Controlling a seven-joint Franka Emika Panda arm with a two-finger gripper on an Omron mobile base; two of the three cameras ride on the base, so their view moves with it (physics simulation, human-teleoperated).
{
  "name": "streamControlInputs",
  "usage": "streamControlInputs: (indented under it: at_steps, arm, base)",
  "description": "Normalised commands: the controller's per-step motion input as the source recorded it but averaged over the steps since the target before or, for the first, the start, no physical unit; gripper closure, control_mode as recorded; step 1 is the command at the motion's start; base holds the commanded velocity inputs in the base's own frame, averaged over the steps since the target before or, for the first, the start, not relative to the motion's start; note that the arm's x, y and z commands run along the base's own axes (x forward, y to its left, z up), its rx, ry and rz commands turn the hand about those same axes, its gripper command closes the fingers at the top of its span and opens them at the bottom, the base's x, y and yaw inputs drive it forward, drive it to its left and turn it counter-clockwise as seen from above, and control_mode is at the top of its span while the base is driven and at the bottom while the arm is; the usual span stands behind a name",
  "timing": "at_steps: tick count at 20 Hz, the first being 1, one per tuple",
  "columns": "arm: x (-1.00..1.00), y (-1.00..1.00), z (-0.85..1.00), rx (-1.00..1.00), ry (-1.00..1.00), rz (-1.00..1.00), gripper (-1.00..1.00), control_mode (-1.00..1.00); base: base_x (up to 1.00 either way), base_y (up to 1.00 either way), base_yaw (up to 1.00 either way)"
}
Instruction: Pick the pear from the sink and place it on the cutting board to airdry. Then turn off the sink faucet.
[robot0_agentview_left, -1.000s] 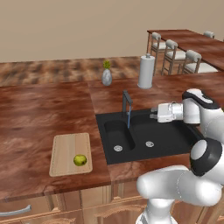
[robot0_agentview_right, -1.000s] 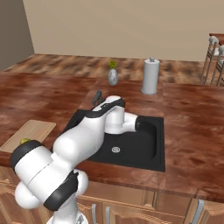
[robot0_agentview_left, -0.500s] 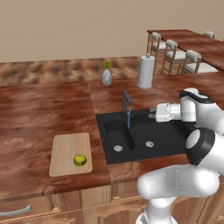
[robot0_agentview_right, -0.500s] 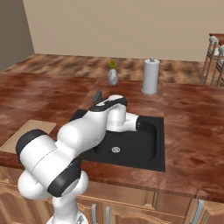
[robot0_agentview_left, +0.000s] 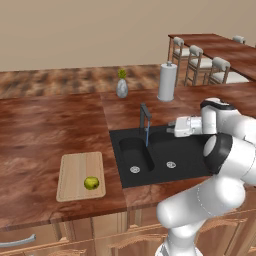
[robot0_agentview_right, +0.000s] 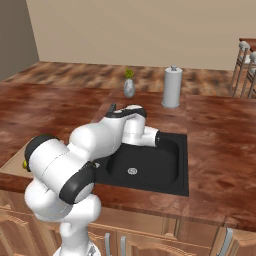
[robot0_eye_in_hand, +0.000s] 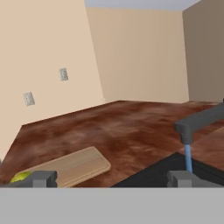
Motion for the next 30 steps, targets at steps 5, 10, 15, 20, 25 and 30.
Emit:
streamControlInputs:
  at_steps: [5, 10, 15, 20, 25, 30]
  arm:
    - [0.21, 0.0, -0.13, 0.0, 0.0, 0.02, -1.0, -1.0]
    - [0.22, 0.0, -0.17, 0.0, 0.0, 0.02, -1.0, -1.0]
    - [0.22, 0.0, -0.14, 0.0, 0.0, 0.02, -1.0, -1.0]
    - [0.21, 0.0, -0.09, 0.0, 0.0, 0.02, -1.0, -1.0]
    - [0.2, 0.0, -0.03, 0.0, 0.0, 0.0, -1.0, -1.0]
    - [0.18, 0.0, -0.04, 0.0, 0.0, 0.0, -1.0, -1.0]
  base:
    - [0.0, 0.0, 0.0]
    - [0.0, 0.0, 0.0]
    - [0.0, 0.0, 0.0]
    - [0.0, 0.0, 0.0]
    - [0.0, 0.0, 0.0]
    - [0.0, 0.0, 0.0]
